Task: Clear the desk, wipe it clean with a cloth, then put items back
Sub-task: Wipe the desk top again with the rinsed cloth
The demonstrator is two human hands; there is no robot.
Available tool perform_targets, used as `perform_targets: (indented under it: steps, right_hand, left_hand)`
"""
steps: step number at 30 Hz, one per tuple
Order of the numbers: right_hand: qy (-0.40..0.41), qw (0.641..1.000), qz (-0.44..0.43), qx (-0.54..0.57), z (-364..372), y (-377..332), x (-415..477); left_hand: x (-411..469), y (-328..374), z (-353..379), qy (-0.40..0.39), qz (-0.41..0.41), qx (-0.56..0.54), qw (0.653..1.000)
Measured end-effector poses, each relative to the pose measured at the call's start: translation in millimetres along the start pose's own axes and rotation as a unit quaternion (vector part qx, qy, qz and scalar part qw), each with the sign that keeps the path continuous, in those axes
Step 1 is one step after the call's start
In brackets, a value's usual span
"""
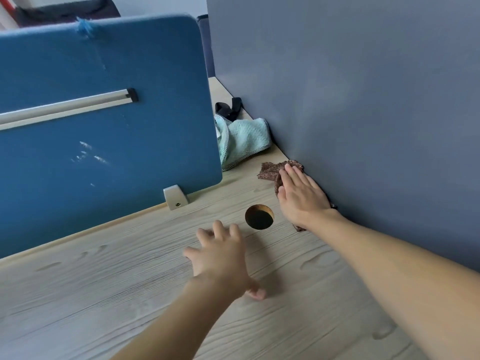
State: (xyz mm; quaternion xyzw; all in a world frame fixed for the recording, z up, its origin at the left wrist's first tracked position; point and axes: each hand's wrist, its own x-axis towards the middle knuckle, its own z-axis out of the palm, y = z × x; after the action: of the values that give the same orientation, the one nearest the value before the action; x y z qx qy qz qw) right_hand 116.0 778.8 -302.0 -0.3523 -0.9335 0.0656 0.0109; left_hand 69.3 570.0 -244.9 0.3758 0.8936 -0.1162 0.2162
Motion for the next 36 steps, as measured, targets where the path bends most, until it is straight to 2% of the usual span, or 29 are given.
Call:
perform_targets:
  steps: [5,8,11,13,15,17,18,20,23,25,26,27,29,31,32,36]
  right_hand:
    - [-0.012,0.999,-0.004,-0.036,-1,-14,17]
    - [-0.026,0.996,-0.085,-0.020,-1,-43,2]
    - [-0.050,0.981,-0.185,-0.017,10,-92,-11]
    - [-0.048,0.980,-0.193,-0.003,13,-108,-19]
    - [-0.054,0.971,-0.232,0.004,13,-113,-33]
    - [-0.065,0.949,-0.308,0.015,16,-126,-60]
    - [-0.067,0.945,-0.319,0.027,17,-135,-72]
    - [-0.049,0.961,-0.271,0.032,22,-152,-77]
    - [0.001,0.997,-0.080,0.022,25,-171,-58]
    - [0.017,0.999,0.036,0.029,26,-189,-55]
    - [0.021,0.998,0.058,0.032,28,-206,-59]
    - [0.022,0.998,0.055,0.027,30,-228,-67]
    - [0.019,1.000,-0.011,0.014,37,-275,-88]
    - [-0.009,0.997,-0.078,0.006,39,-296,-96]
    - [-0.020,0.996,-0.083,0.001,38,-302,-93]
    - [0.000,0.998,0.059,-0.014,42,-318,-68]
  left_hand:
    - [-1,1,-6,-0.020,-0.008,-0.004,1.000]
    - [-1,2,-8,-0.018,-0.002,-0.010,1.000]
    - [-4,-13,-4,0.012,0.030,-0.065,0.997]
    - [-3,-51,-2,0.069,0.043,-0.156,0.984]
    - [-5,-115,-1,0.076,0.011,-0.162,0.984]
    - [-6,-178,3,0.002,-0.052,-0.096,0.994]
    - [-6,-202,8,-0.042,-0.066,-0.087,0.993]
    - [-9,-228,19,-0.078,-0.050,-0.095,0.991]
    - [-16,-232,26,-0.029,-0.009,-0.092,0.995]
    - [-18,-252,26,-0.003,0.027,-0.113,0.993]
    - [-20,-271,25,-0.002,0.043,-0.128,0.991]
    - [-24,-296,25,-0.005,0.054,-0.133,0.990]
    - [-33,-352,35,-0.026,0.045,-0.096,0.994]
    - [-39,-381,54,-0.060,0.018,-0.068,0.996]
    - [-42,-390,65,-0.062,0.013,-0.072,0.995]
    - [-43,-393,80,-0.017,0.014,-0.124,0.992]
